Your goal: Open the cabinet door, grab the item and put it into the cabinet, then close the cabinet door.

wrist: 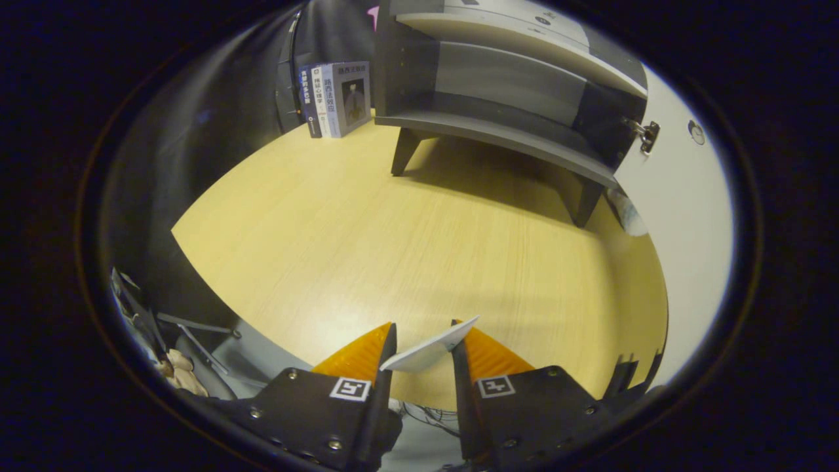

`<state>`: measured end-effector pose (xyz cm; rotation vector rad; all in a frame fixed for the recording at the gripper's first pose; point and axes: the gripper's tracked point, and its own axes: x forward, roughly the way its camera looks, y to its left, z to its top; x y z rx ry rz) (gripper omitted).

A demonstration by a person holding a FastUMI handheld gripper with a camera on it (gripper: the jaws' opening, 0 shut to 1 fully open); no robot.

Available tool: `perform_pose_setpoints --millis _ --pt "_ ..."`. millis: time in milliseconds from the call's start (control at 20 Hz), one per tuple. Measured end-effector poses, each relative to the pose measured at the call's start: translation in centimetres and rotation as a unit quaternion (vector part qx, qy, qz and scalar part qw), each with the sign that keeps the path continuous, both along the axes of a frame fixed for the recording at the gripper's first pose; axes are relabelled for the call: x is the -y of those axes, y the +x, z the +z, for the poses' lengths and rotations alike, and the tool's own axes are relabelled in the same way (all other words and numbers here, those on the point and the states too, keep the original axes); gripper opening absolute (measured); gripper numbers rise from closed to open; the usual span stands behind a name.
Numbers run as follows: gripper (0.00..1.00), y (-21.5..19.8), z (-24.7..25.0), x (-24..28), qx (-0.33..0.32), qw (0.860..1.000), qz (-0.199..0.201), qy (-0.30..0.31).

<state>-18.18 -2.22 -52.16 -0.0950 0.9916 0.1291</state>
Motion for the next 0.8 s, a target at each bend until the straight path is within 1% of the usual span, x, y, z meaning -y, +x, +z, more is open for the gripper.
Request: perform_pose_setpoints --millis 150,300,500,800 --pt "0.45 1.4 2.6 -0.4 0.027 1.000 -0.008 0.008" --pt "0.44 3.8 6.4 -0.6 0.059 0.998 -0.012 0.020" --pt "0.45 7.4 12.6 0.0 0.109 0.993 -0.024 0.035" --pt "0.44 12.6 21.7 2.2 0.176 0.983 -0.046 0.028"
